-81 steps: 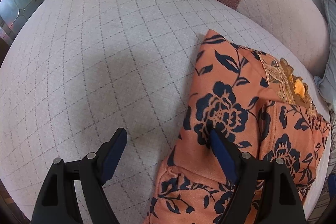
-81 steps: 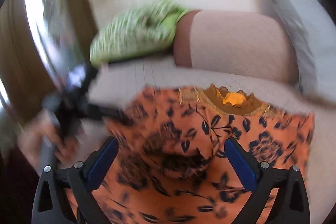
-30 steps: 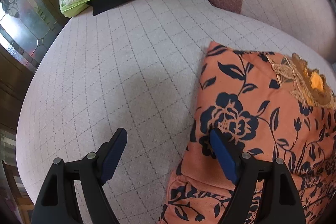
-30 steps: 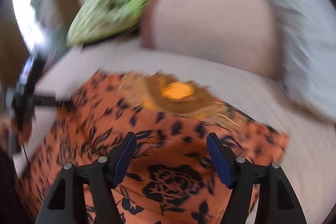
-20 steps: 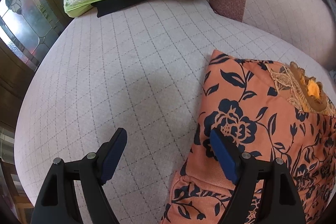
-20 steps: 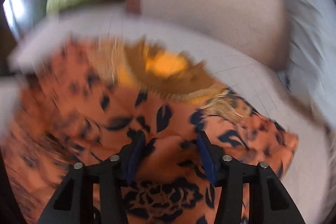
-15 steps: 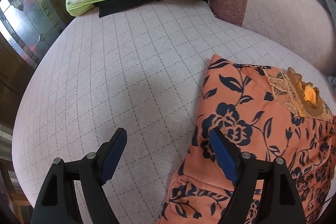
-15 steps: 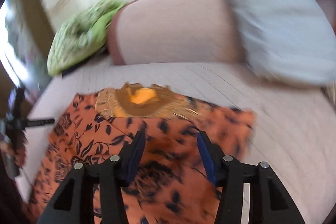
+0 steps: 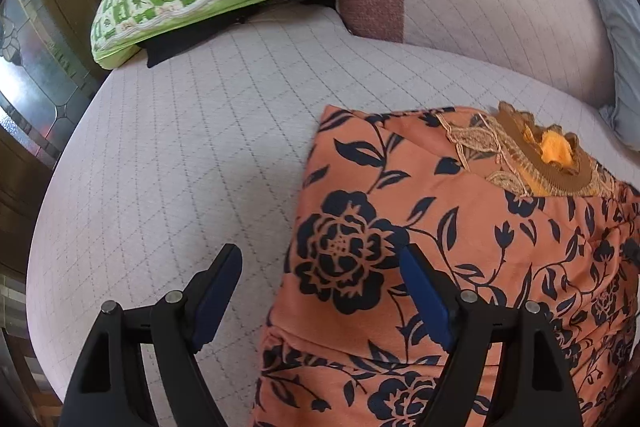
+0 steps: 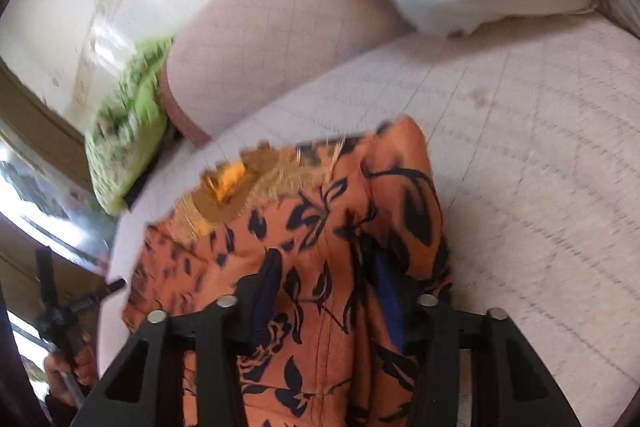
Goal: Fold small clothes
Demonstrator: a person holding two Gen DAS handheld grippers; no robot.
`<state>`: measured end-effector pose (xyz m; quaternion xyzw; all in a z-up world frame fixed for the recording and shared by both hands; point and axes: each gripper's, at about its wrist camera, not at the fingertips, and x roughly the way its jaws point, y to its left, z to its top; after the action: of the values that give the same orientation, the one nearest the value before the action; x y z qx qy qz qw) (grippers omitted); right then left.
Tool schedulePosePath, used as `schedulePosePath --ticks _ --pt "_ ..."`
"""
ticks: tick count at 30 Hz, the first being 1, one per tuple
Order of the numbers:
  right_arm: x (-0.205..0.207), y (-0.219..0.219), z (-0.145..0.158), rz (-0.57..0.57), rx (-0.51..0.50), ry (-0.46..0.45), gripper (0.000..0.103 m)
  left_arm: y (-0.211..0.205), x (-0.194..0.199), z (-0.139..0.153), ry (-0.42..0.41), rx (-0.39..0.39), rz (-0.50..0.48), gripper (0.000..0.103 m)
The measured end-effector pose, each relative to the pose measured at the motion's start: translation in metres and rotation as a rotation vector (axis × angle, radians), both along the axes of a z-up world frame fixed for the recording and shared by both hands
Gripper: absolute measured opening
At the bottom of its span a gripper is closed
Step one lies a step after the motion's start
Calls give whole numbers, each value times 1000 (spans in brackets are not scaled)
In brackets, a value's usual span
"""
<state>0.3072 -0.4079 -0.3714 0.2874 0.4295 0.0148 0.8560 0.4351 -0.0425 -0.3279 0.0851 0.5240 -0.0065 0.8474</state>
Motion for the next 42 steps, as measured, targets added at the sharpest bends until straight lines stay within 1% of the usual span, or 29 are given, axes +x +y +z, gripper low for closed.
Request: schedulePosePath --ticks 2,3,4,5,6,8,10,12,13,14,15,16,18,20,21,24,26,28,29,32,33,34,35,36,37,38,40,41,42 --pt "3 12 2 17 -97 29 29 -1 0 -3 8 12 4 82" --pt "2 14 5 15 -129 39 13 0 1 -4 12 12 7 82" --pt "1 14 8 12 -132 42 8 1 1 -4 13 9 11 82" --pt "-5 10 16 3 -110 24 7 4 2 -3 12 6 17 82" --pt "-11 10 26 -6 -123 0 6 5 3 -2 9 3 24 82" --pt "-20 16 46 -5 -180 -43 6 8 4 0 5 -5 35 82" --pt "-26 22 58 6 -249 -47 6 9 3 -1 9 -9 33 82" --pt "-27 22 54 -18 -305 0 6 8 3 -4 13 -2 23 82" --pt "-26 20 46 -34 -337 42 6 7 4 -6 17 7 19 82" --pt "-23 15 30 -34 -343 117 6 6 4 -8 23 14 18 82" --pt "-21 12 19 -13 -316 171 6 5 5 -11 32 23 17 82" --pt "-20 10 11 7 -290 204 8 5 6 -15 42 34 15 82" --pt "-21 6 20 -1 -263 190 9 4 7 -20 50 53 12 82" --pt "-20 -4 34 -18 -186 201 9 3 7 -22 54 59 13 82" --pt "-21 -7 40 -31 -168 188 9 3 7 -21 52 60 14 82" --pt "-27 -10 59 -69 -156 82 9 1 6 -21 42 73 13 82" --pt "-27 0 65 -54 -214 54 9 -4 4 -21 40 81 -1 82" --pt "-27 14 68 -43 -311 27 9 -9 2 -24 38 101 -16 82" --pt "-25 16 71 -54 -346 23 9 -9 2 -25 38 111 -19 82" --pt "-23 16 72 -139 -515 37 9 -7 2 -23 41 106 -19 82" --pt "-28 9 73 -151 -521 40 9 -6 2 -22 40 105 -18 82" --pt "-30 6 74 -152 -493 28 9 -5 2 -22 40 107 -18 82" --pt "-30 4 74 -135 -436 4 9 -5 2 -22 40 110 -19 82" --pt "-27 6 73 -91 -369 -20 9 -5 2 -23 38 119 -24 82" --pt "-25 11 69 -42 -326 -23 9 -6 1 -25 35 132 -31 82" --pt "-16 22 59 46 -278 15 9 -7 0 -27 33 150 -40 82" --pt "-7 38 36 120 -266 97 10 -11 -2 -29 21 177 -55 83" --pt "0 45 13 159 -264 187 11 -12 -4 -29 18 190 -58 84" --pt "1 48 7 162 -283 179 11 -12 -6 -28 18 191 -59 84"
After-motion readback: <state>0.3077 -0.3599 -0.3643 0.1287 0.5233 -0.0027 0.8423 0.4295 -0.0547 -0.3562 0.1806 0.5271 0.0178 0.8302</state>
